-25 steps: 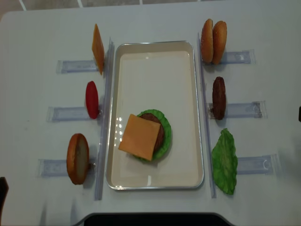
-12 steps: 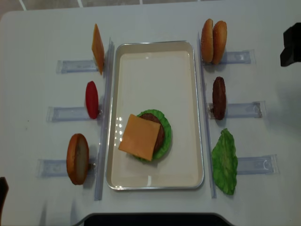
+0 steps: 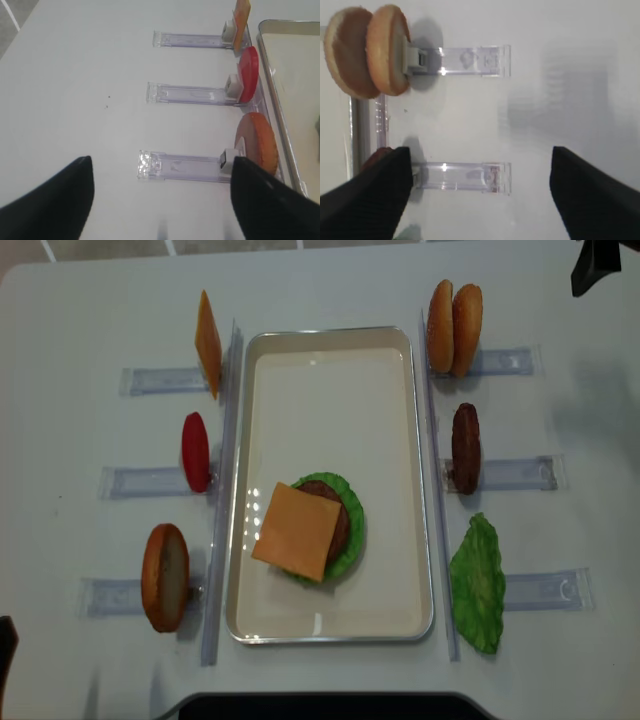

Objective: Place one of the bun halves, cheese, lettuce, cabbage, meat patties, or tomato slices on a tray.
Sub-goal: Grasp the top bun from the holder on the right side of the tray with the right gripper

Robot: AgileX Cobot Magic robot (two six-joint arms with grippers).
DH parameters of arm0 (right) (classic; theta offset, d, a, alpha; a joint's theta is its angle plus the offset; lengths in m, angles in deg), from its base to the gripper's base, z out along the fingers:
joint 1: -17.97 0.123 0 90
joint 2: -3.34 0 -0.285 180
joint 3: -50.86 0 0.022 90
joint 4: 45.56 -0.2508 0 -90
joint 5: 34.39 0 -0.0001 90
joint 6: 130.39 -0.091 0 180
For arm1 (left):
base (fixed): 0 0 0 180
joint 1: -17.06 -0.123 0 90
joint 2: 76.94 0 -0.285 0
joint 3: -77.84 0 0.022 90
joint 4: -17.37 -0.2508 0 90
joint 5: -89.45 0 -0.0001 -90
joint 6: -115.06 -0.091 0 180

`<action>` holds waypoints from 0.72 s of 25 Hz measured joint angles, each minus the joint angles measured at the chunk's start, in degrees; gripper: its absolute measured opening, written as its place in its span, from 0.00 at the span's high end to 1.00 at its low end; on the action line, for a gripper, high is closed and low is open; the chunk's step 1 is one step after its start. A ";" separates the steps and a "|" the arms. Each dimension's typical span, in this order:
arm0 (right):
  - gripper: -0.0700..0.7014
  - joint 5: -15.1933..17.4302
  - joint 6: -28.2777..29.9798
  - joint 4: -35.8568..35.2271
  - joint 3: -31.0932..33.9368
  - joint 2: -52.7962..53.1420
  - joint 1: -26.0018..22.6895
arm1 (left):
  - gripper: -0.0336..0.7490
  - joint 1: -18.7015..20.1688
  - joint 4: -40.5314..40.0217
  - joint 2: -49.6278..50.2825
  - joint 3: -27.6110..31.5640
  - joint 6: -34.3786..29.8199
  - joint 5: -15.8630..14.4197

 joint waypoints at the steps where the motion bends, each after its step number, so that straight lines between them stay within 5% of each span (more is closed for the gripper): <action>1: 0.21 0.05 0.00 -0.51 -1.55 -0.88 0.00 | 0.13 0.00 0.00 0.00 0.00 0.00 0.00; 18: 0.21 0.26 -6.12 -1.98 -10.79 -12.48 1.92 | 0.13 0.00 0.00 0.00 0.00 0.00 0.00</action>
